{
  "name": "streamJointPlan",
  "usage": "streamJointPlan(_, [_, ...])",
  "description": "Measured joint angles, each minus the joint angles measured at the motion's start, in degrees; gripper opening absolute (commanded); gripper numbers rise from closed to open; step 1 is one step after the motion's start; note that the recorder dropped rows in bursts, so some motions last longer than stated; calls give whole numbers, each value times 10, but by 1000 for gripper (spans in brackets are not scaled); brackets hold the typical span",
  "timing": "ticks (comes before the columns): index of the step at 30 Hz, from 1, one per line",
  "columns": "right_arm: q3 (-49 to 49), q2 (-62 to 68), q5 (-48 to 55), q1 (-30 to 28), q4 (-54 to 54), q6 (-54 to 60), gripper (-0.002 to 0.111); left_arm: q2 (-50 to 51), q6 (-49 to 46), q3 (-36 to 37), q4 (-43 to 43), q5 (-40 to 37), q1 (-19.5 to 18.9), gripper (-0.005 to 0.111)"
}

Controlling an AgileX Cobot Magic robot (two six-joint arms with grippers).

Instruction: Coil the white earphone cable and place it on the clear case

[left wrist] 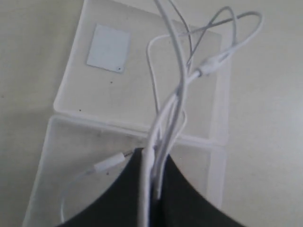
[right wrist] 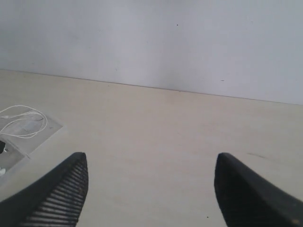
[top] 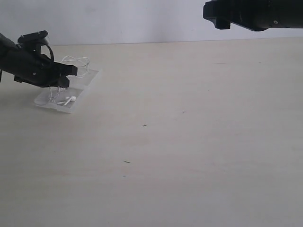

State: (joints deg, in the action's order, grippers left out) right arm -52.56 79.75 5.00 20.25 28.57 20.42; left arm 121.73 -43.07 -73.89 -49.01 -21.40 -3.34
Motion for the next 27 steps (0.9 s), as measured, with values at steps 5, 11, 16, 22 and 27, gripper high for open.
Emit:
streamJointPlan(5, [0, 0, 0, 0, 0, 0, 70, 10, 0, -15, -1, 6, 20, 0])
streamJointPlan(11, [0, 0, 0, 0, 0, 0, 70, 10, 0, -37, -1, 6, 41, 0])
streamJointPlan(16, [0, 0, 0, 0, 0, 0, 70, 10, 0, -38, 6, 7, 41, 0])
streamJointPlan(22, [0, 0, -1, 0, 0, 0, 70, 10, 3, -38, 8, 7, 31, 0])
streamJointPlan(27, [0, 0, -1, 0, 0, 0, 70, 10, 27, -38, 25, 6, 24, 0])
